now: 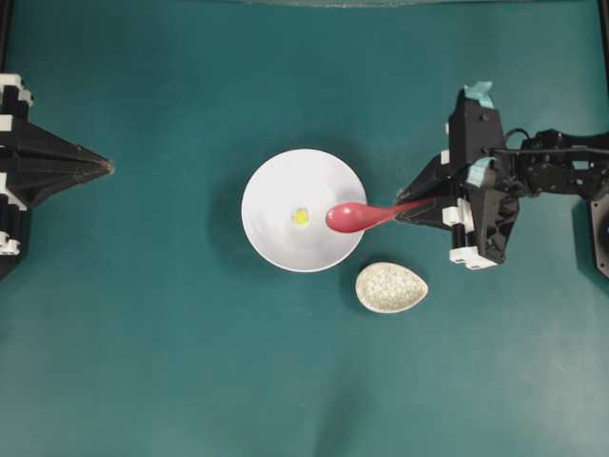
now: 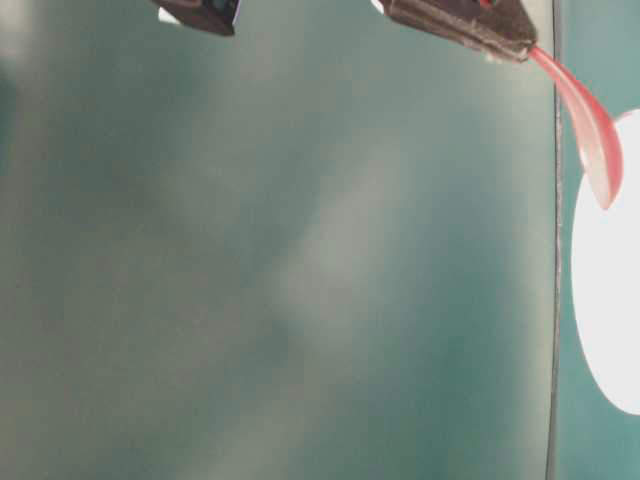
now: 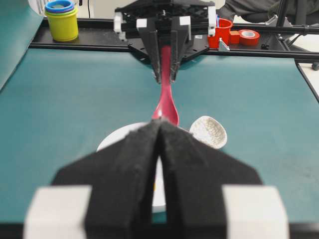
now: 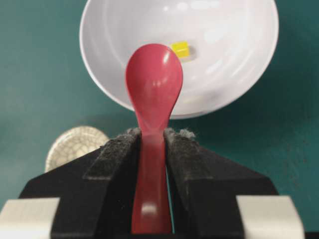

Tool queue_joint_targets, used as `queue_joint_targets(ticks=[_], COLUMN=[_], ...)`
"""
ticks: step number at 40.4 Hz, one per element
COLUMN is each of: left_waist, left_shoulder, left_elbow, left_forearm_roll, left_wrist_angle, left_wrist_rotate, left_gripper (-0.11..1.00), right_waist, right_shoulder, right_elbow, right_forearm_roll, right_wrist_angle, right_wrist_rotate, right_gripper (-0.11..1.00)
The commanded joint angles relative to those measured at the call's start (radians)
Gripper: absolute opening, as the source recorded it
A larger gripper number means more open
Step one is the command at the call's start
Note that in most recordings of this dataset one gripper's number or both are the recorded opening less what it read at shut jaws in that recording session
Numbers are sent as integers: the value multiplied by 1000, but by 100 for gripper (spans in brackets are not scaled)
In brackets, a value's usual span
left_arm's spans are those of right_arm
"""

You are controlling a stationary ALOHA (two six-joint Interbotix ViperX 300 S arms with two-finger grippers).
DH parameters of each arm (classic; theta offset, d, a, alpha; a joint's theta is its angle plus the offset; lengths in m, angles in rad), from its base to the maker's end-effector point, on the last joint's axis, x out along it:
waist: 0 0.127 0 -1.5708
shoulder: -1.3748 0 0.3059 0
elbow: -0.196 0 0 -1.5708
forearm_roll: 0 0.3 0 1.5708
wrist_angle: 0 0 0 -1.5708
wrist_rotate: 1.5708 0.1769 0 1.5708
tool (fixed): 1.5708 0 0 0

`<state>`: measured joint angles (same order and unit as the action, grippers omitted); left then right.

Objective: Scoop the yellow hexagonal prism block from the bowl with a spoon using the right arm.
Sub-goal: 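Lower the spoon bowl into the white bowl beside the yellow block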

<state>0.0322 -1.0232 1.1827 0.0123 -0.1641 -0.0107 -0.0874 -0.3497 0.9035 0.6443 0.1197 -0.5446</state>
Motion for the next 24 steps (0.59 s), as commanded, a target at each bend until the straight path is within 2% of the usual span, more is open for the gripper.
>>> queue_joint_targets(ticks=[1,24], left_waist=[3,3], left_shoulder=[9,6], left_elbow=[-25,-26], left_forearm_roll=[3,3], left_wrist_angle=[-5,-5], left_wrist_rotate=[-2,-2], left_gripper=[-1,-1], right_waist=[-17,-57], right_shoulder=[5,207], right_elbow=[-41,-198], right_forearm_roll=[-18,-92], right_wrist_angle=[21,149], right_wrist_rotate=[0,3], right_gripper=[23,23])
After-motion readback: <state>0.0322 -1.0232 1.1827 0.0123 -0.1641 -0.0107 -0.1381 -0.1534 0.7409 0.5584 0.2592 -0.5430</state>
